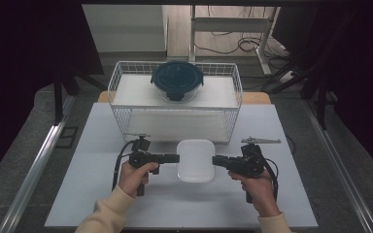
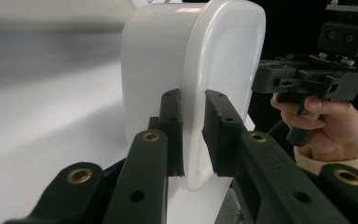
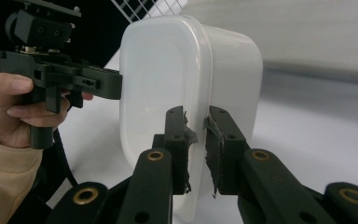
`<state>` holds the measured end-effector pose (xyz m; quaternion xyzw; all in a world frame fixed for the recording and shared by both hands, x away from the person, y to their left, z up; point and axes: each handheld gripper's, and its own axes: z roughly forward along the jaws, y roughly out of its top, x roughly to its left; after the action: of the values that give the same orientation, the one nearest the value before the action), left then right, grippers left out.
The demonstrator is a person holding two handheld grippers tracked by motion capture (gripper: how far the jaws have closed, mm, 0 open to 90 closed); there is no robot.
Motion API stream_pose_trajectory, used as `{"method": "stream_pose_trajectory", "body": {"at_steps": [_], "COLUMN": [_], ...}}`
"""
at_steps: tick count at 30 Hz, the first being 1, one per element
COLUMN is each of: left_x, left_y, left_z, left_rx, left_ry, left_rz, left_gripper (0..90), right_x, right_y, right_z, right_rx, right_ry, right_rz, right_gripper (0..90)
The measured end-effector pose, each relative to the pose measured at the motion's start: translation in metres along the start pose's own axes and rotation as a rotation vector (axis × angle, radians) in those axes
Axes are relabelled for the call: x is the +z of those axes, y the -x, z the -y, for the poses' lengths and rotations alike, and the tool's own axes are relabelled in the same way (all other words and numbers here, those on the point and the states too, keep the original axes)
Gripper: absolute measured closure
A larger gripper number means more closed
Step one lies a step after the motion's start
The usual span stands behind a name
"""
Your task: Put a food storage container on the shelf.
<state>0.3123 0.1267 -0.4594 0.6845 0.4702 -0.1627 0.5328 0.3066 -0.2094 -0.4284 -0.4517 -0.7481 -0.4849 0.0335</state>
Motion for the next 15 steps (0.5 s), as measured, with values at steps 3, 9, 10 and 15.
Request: {"method": "stream_pose_trajectory", "body": {"at_steps": [3,9,10,15], "left_x": [-0.011,-0.032,-0.037,-0.054], "left_y": [0.010,0.026,0.031,0.048], "left_z": [-0.006,-0.021,-0.025,-0.042], "left_rx": [0.037,0.073,0.085,0.129], "left_ry": [0.018,0.062,0.070,0.097], "left_rz": [-0.010,0.002,-0.001,-0.007], "left_gripper": [78.0,78.0,78.0,78.0], "right_x": [-0.002,-0.013,-0.014,-0.023], "right_y": [-0.009,-0.032,-0.035,-0.054], "right_z": [-0.007,-0.030,-0.033,-0.057], "right_rx": [-0.025,-0.086,-0.094,-0.137], "right_ry": [0.025,0.054,0.056,0.081], "right_rz": [-0.008,-0.018,-0.018,-0.021], "right_gripper": [78.7,78.6,78.7,78.7]}}
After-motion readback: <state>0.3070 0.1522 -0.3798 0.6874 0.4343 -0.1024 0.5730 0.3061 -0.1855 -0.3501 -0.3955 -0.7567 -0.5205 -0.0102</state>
